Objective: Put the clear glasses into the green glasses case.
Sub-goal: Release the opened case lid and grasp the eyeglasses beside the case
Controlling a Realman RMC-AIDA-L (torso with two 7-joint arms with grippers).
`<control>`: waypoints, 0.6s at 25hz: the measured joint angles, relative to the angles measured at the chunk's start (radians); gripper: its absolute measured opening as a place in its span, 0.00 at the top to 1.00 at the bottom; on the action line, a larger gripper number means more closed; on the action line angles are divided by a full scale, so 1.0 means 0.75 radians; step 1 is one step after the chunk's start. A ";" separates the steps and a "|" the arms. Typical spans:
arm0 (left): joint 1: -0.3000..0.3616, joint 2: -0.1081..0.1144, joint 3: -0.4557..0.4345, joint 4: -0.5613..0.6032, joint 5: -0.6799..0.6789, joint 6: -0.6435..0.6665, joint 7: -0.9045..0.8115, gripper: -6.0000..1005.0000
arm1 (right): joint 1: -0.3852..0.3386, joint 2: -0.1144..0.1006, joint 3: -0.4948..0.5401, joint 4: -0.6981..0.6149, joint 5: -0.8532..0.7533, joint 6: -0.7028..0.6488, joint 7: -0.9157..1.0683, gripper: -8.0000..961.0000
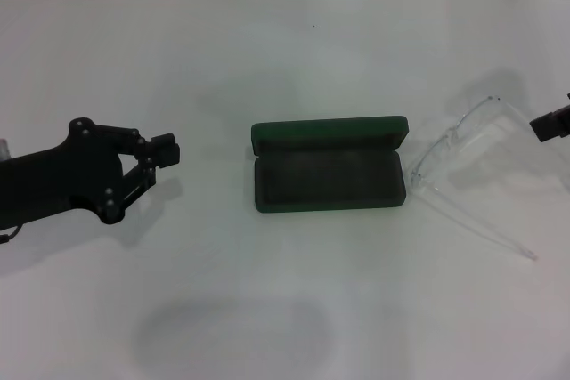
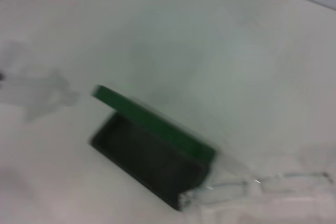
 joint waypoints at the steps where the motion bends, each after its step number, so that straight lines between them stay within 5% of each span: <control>1: 0.000 0.002 0.001 0.002 0.003 0.001 -0.010 0.93 | 0.016 0.002 -0.022 0.014 -0.041 0.014 0.021 0.14; 7: -0.012 0.006 0.020 0.009 0.021 0.007 -0.090 0.93 | 0.091 0.033 -0.045 0.190 -0.182 0.137 0.099 0.15; 15: -0.019 0.001 0.018 0.009 0.025 -0.002 -0.096 0.93 | 0.189 0.009 -0.127 0.322 -0.198 0.173 -0.067 0.17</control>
